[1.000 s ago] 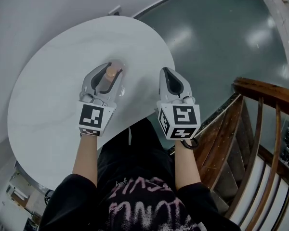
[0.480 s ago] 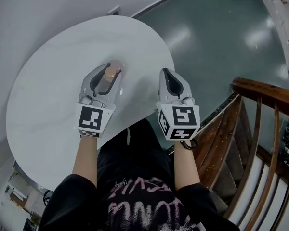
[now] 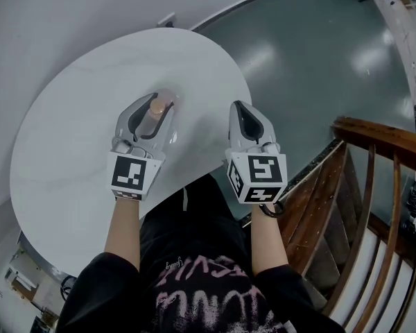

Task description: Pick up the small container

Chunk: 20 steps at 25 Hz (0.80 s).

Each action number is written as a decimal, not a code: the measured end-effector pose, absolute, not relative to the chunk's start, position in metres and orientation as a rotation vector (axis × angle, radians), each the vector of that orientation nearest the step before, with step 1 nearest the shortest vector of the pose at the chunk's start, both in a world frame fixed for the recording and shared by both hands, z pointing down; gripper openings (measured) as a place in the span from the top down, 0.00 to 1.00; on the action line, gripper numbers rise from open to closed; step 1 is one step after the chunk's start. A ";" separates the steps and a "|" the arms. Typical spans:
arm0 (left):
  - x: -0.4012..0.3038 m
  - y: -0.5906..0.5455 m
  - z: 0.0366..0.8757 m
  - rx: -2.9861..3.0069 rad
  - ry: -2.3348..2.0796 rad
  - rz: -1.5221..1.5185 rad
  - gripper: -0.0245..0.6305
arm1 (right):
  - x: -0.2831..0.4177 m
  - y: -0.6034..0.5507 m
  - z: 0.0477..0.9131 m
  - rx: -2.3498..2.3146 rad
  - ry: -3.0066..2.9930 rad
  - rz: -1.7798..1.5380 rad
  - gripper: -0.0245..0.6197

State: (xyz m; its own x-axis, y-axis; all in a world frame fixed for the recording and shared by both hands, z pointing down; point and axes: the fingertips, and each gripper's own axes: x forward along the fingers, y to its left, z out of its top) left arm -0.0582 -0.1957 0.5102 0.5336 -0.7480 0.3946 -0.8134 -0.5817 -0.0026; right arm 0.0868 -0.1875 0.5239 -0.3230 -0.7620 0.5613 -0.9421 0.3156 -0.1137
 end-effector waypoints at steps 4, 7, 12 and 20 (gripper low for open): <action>-0.063 -0.193 0.501 2.592 -1.349 0.520 0.75 | 0.082 -0.187 0.515 1.511 -2.202 0.582 0.95; -0.067 -0.194 0.495 2.592 -1.364 0.513 0.75 | 0.078 -0.189 0.509 1.503 -2.217 0.571 0.95; -0.075 -0.193 0.482 2.589 -1.393 0.511 0.75 | 0.069 -0.188 0.496 1.490 -2.246 0.546 0.95; -0.082 -0.185 0.461 2.584 -1.442 0.503 0.75 | 0.065 -0.187 0.470 1.497 -2.297 0.489 0.95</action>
